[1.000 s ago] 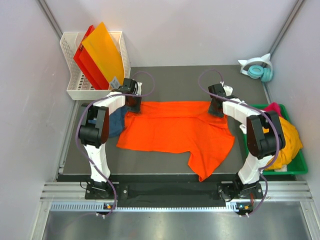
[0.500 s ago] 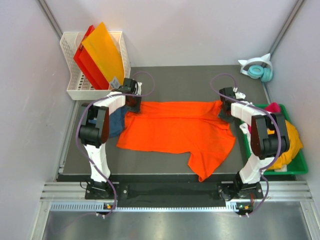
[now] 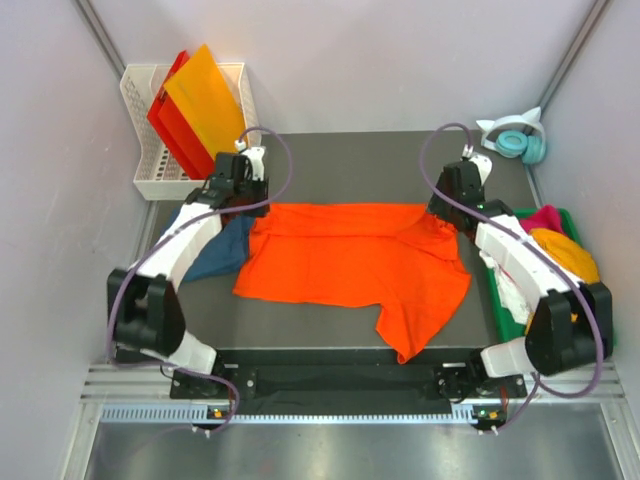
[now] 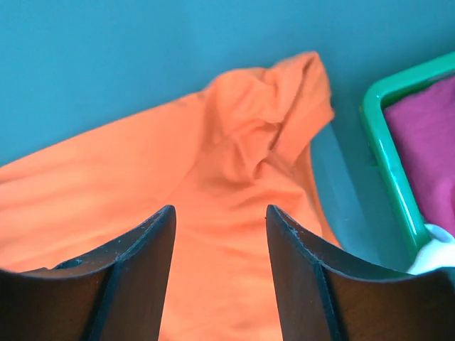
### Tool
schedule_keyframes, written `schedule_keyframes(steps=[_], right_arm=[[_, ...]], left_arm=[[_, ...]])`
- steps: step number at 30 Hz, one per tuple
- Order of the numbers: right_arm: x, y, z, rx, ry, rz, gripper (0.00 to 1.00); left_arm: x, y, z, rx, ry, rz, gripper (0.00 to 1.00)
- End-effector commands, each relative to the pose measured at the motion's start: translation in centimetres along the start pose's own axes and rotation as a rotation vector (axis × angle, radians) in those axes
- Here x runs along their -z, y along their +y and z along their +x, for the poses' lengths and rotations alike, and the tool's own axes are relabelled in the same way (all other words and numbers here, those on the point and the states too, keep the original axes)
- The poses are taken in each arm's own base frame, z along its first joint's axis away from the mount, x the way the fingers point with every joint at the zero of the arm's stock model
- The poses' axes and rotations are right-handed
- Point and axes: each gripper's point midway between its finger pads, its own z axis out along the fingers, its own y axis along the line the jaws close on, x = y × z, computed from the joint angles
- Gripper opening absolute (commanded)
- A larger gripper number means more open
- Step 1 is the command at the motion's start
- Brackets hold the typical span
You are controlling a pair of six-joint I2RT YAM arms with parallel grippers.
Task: Fold and stack the t-shirts
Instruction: Fold the tshirt
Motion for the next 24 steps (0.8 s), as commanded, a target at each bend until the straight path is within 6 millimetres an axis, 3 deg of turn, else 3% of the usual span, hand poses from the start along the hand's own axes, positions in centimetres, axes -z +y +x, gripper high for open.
schedule_keyframes(steps=[1, 3, 5, 6, 7, 9, 13, 19, 24], right_arm=[[3.6, -0.6, 1.4, 0.067, -0.020, -0.027, 0.54], [5.1, -1.3, 2.1, 0.058, -0.030, -0.038, 0.54], [5.7, -2.3, 4.7, 0.060, 0.005, -0.030, 0.54], [6.8, -2.6, 4.7, 0.044, -0.016, -0.045, 0.54], [7.0, -2.9, 6.2, 0.057, 0.005, -0.045, 0.54], [8.4, -3.3, 7.3, 0.044, 0.009, -0.058, 0.53], [10.1, -4.5, 11.0, 0.058, 0.070, -0.058, 0.53], [13.4, -2.8, 14.9, 0.030, 0.123, -0.131, 0.52], [15.5, -0.9, 18.8, 0.098, 0.163, -0.145, 0.51]], left_arm=[[3.8, -0.4, 1.6, -0.076, -0.032, 0.001, 0.33], [4.2, 0.0, 4.1, -0.111, 0.025, -0.003, 0.31], [5.2, 0.0, 6.0, -0.134, 0.054, 0.007, 0.30], [5.8, -0.5, 6.4, -0.144, 0.056, 0.036, 0.30], [6.5, -0.5, 7.0, -0.163, 0.049, 0.043, 0.31], [7.7, -0.9, 7.8, -0.180, 0.053, 0.062, 0.31], [8.7, -0.7, 10.0, -0.218, 0.112, 0.075, 0.31], [9.1, -1.1, 12.0, -0.208, 0.167, 0.109, 0.29], [8.7, -1.3, 11.8, -0.204, 0.168, 0.117, 0.27]])
